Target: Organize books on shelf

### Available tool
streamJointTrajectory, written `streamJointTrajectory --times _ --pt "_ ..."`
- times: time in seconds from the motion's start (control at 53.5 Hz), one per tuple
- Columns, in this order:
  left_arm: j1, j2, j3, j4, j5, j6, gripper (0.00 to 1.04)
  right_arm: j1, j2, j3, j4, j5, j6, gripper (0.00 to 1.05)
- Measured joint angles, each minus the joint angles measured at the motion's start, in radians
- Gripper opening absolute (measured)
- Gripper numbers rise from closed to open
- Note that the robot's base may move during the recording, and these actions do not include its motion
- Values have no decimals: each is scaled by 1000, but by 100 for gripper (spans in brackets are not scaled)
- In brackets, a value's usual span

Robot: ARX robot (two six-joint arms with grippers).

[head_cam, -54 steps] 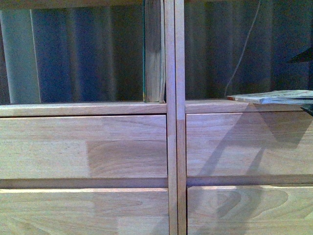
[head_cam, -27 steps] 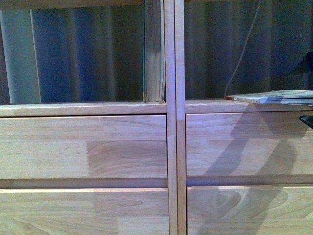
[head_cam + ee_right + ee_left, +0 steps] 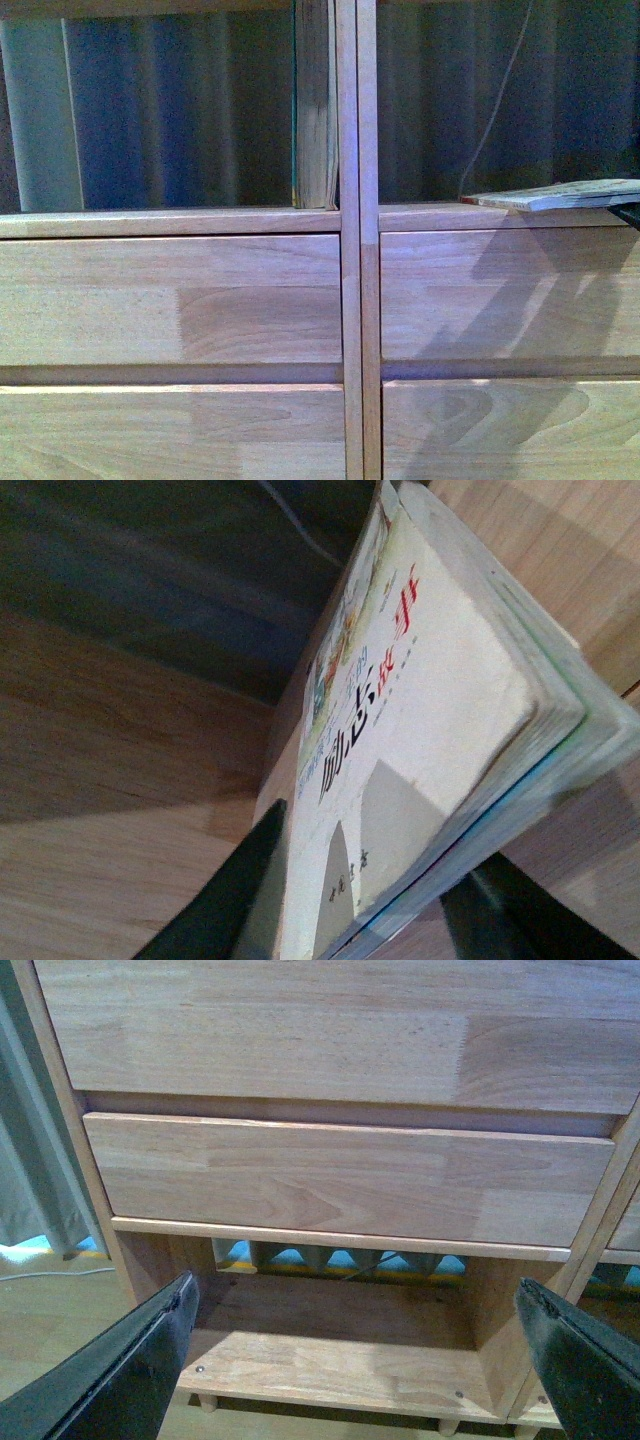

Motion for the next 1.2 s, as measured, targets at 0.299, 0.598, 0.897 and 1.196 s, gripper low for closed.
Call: streamJointTrajectory --times 0.299,0.598,0.897,1.196 --pt "0 0 0 0 0 0 97 3 0 -2 17 -5 -5 7" --pt "5 2 0 3 18 0 97 -23 -122 -134 110 -126 32 7" --pt "279 639 206 624 779 -172 97 -99 -315 -224 183 -248 84 7" --pt "170 1096 612 629 804 -511 97 -66 -408 -281 298 -362 116 7"
